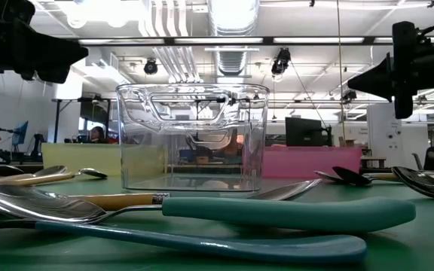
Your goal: Sort silverware by color (type)
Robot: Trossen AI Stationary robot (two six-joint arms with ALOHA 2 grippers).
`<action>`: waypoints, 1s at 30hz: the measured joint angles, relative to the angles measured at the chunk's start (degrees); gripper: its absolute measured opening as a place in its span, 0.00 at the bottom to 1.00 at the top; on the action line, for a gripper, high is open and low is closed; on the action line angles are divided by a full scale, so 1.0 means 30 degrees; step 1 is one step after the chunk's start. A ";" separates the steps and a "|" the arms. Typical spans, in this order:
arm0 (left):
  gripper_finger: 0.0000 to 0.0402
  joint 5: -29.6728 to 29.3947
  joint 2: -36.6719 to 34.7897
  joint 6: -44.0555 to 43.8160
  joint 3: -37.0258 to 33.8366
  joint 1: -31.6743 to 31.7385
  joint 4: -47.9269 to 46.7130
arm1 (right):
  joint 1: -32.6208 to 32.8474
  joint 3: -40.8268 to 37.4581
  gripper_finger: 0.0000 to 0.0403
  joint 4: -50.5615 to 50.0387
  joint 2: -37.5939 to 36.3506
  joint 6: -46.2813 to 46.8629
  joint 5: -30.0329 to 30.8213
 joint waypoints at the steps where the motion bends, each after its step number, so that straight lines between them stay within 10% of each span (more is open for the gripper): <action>1: 0.19 0.0005 0.0005 -0.0003 0.0002 0.0000 0.0000 | 0.0001 0.0000 0.05 0.0000 -0.0001 -0.0006 0.0007; 30: 0.19 0.0019 0.0002 -0.0644 0.0003 0.0000 0.0000 | 0.0001 0.0000 0.05 0.0000 -0.0001 -0.0006 0.0007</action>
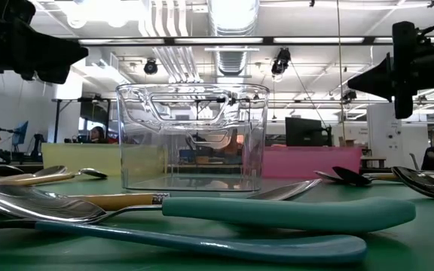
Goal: Sort silverware by color (type)
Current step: Put the top right yellow spoon into the transparent bin
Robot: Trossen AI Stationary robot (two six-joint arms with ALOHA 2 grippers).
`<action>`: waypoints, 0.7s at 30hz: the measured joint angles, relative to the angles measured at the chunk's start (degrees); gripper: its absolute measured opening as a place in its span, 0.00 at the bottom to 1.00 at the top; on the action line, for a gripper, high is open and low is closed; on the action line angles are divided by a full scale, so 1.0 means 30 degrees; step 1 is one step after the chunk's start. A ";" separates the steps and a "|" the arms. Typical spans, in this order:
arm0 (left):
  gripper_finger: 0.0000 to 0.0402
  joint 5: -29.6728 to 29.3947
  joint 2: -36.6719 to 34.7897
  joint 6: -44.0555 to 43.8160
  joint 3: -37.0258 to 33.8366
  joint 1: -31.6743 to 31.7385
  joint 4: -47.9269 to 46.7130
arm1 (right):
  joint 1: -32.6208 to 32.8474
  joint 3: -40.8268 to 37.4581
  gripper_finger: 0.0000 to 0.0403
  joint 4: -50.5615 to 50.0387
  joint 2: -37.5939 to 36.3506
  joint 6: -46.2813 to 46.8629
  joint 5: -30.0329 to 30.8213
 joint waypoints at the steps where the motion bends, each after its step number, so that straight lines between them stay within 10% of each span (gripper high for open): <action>1: 0.19 0.0000 -0.0002 -0.0462 -0.0001 0.0000 0.0000 | -0.0007 0.0000 0.05 0.0000 0.0007 0.0007 -0.0007; 7: 0.19 -0.0021 0.0005 -0.7496 0.0002 0.0000 0.1393 | -0.0004 0.0000 0.05 0.0015 0.0000 0.0003 -0.0004; 21: 0.19 -0.0462 0.0453 -0.7734 -0.0003 0.0029 0.7065 | -0.0007 -0.0030 0.05 0.4789 0.0509 0.0861 -0.3570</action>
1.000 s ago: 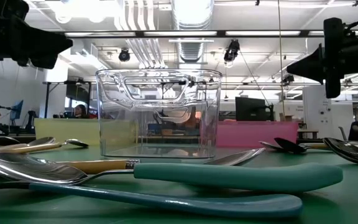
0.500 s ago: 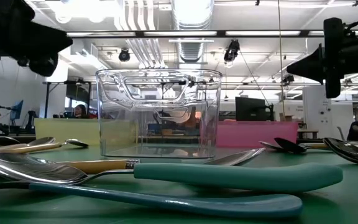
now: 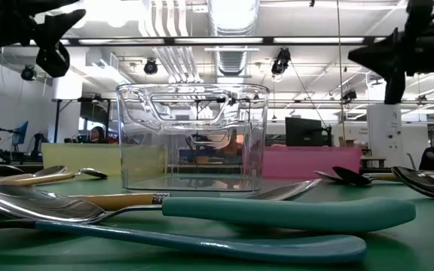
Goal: Sort silverware by color (type)
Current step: Put the top right yellow spoon into the transparent bin
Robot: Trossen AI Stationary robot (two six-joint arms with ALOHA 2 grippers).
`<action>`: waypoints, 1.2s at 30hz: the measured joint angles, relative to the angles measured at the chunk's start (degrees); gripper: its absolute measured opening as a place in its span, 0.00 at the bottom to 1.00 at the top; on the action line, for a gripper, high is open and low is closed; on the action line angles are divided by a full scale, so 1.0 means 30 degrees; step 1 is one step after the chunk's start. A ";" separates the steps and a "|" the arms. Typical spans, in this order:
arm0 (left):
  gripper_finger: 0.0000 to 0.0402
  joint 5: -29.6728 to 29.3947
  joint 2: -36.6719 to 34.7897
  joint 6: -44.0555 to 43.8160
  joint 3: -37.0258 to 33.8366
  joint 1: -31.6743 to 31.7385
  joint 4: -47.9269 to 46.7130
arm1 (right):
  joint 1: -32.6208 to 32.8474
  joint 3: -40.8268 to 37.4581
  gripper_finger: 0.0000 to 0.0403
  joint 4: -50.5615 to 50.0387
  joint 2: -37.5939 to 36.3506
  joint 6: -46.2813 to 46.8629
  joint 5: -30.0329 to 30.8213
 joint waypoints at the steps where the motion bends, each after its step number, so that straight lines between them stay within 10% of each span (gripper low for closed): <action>1: 0.19 0.0159 0.0275 -0.0075 0.0004 0.0000 0.0476 | 0.0000 0.0001 0.05 0.0028 0.0060 0.0013 -0.0606; 17: 0.19 0.0468 0.8086 0.3160 0.0004 0.0007 0.9313 | 0.0000 0.1622 0.05 0.0597 0.3560 -0.0341 -0.1901; 26: 0.19 -0.1025 1.0969 0.7006 0.2588 0.0042 0.9518 | 0.0000 0.7769 0.05 -0.7675 0.6751 -0.2219 0.0300; 36: 0.19 -0.4009 1.1956 1.1097 0.8835 0.1226 -0.2409 | 0.0000 1.2209 0.05 -1.3706 1.0240 -0.1765 0.0606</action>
